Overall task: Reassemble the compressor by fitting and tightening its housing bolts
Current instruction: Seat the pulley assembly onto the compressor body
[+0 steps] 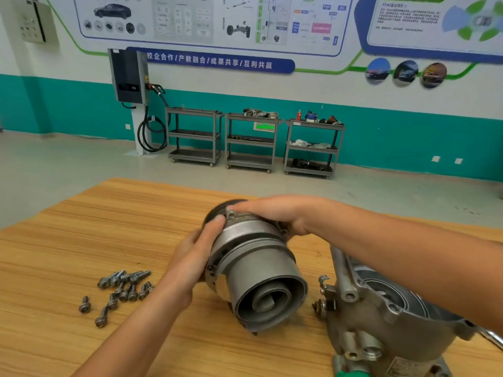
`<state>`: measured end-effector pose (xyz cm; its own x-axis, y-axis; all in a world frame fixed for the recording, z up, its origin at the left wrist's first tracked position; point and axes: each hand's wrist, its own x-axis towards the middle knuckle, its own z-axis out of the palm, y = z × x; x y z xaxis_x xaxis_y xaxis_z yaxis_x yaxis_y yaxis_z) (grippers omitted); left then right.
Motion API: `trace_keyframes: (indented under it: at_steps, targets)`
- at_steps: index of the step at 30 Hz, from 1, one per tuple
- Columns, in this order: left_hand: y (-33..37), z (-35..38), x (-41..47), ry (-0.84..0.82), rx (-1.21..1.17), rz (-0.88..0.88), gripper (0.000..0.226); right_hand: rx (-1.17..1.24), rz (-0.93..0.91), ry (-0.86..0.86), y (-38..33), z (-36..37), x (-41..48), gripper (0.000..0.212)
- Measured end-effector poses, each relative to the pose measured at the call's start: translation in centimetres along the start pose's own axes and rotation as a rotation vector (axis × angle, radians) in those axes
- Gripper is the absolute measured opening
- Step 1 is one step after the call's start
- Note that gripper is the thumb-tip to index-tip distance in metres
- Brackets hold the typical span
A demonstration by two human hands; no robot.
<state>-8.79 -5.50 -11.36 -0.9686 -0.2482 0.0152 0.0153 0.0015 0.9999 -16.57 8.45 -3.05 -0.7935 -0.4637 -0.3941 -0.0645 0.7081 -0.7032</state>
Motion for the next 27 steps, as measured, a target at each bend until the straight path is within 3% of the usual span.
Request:
trace_keyframes:
  at_steps: [8,13,16,20,27]
  targets:
    - [8.2,2.5,-1.1,0.045,0.078,0.558,0.05,0.12,-0.398,0.384,-2.7,-4.4,-7.3,0.055]
    - [12.9,6.6,-1.6,-0.041,0.106,0.824,0.045,0.293,-0.608,0.621,-1.6,-6.7,-14.2,0.03]
    - [14.6,9.5,-2.0,-0.197,0.068,0.931,0.041,0.305,-0.669,0.798,-0.1,-7.6,-17.4,0.032]
    - [13.9,12.9,-1.9,-0.392,0.034,1.033,0.059,0.299,-0.666,1.029,3.0,-7.2,-19.8,0.048]
    - [9.4,15.0,-0.4,-0.563,0.03,1.015,0.066,0.396,-0.608,1.14,7.9,-4.4,-18.9,0.049]
